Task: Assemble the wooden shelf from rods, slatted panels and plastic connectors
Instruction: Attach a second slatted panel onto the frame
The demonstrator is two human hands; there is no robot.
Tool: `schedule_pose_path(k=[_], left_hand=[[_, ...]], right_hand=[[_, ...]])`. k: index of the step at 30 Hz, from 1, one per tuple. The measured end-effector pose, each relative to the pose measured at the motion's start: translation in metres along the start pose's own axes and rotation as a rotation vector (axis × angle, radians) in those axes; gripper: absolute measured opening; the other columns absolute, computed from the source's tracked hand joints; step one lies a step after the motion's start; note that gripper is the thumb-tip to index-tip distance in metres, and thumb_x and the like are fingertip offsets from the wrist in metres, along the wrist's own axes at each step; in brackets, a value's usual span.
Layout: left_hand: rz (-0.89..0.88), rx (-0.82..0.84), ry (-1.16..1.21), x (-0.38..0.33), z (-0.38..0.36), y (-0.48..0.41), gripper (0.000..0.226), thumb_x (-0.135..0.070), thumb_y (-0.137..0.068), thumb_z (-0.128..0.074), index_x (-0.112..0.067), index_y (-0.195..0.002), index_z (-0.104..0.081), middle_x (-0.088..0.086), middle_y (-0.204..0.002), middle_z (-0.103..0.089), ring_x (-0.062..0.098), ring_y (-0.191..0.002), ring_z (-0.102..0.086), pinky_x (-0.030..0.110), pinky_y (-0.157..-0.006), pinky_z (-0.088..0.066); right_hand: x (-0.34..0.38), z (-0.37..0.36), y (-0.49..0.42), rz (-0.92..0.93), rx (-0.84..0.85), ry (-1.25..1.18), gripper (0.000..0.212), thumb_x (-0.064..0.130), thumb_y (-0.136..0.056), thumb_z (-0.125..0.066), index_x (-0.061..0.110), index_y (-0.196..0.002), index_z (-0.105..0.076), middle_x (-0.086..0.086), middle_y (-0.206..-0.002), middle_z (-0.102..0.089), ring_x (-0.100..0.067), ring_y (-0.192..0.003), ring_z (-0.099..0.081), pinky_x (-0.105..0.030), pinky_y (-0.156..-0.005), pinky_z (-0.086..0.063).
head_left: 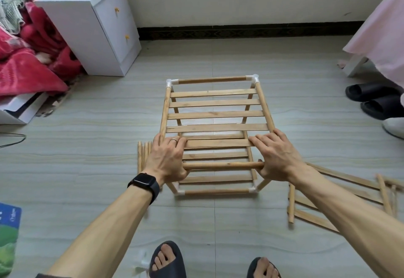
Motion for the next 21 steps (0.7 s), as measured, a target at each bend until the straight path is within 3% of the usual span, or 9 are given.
schedule_pose_path(k=[5,10,12,14,17,21], left_hand=[[0.007,-0.015,-0.023,0.002,0.001,-0.008,0.060,-0.057,-0.077,-0.059,-0.020,-0.125,-0.054,0.000,-0.104,-0.069,0.023,-0.094,-0.063,0.046,-0.098,-0.036],[-0.011,-0.059,0.029,0.007,-0.002,-0.002,0.074,-0.060,-0.079,-0.060,-0.020,-0.140,-0.051,0.003,-0.124,-0.066,0.025,-0.114,-0.061,0.049,-0.111,-0.032],[-0.019,-0.049,0.033,0.007,-0.002,-0.002,0.078,-0.062,-0.079,-0.057,-0.021,-0.144,-0.046,0.004,-0.133,-0.063,0.025,-0.122,-0.057,0.049,-0.114,-0.029],[-0.023,-0.020,0.034,0.007,-0.002,-0.003,0.085,-0.064,-0.078,-0.056,-0.020,-0.148,-0.041,0.005,-0.140,-0.058,0.026,-0.129,-0.052,0.049,-0.117,-0.026],[-0.051,0.010,0.015,0.010,-0.002,0.000,0.091,-0.065,-0.078,-0.057,-0.019,-0.154,-0.035,0.007,-0.138,-0.059,0.027,-0.127,-0.054,0.049,-0.120,-0.024],[-0.038,-0.033,0.015,0.015,-0.003,0.000,0.073,-0.048,-0.077,-0.065,-0.017,-0.141,-0.052,0.008,-0.122,-0.068,0.030,-0.112,-0.063,0.050,-0.112,-0.033]], right_hand=[[-0.001,0.001,-0.005,-0.027,0.000,-0.030,0.073,0.035,-0.068,-0.070,0.011,-0.136,-0.058,-0.005,-0.126,-0.067,-0.030,-0.113,-0.062,-0.049,-0.113,-0.031],[-0.003,-0.004,-0.001,-0.010,-0.001,-0.030,0.087,0.047,-0.066,-0.072,0.010,-0.142,-0.053,-0.008,-0.133,-0.061,-0.031,-0.123,-0.056,-0.049,-0.118,-0.028],[-0.006,-0.008,0.006,-0.029,0.044,0.023,0.101,0.056,-0.066,-0.068,0.008,-0.150,-0.042,-0.012,-0.147,-0.050,-0.032,-0.139,-0.043,-0.053,-0.121,-0.023],[-0.010,-0.010,0.010,-0.049,0.085,0.051,0.101,0.057,-0.069,-0.064,0.009,-0.153,-0.037,-0.010,-0.153,-0.044,-0.029,-0.148,-0.032,-0.054,-0.123,-0.018],[-0.011,-0.005,0.008,-0.062,0.033,0.031,0.078,0.041,-0.064,-0.069,0.012,-0.135,-0.053,-0.009,-0.131,-0.059,-0.029,-0.130,-0.047,-0.046,-0.111,-0.038],[-0.008,-0.002,0.003,-0.072,-0.042,-0.045,0.068,0.031,-0.057,-0.071,0.009,-0.120,-0.061,-0.012,-0.116,-0.065,-0.032,-0.119,-0.055,-0.043,-0.094,-0.049]])
Point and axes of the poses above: each hand's wrist, its own y-axis away from the middle knuckle, its own z-axis out of the back of the hand, x = y × z, the point moved 5 cm from there along -y, towards the middle knuckle
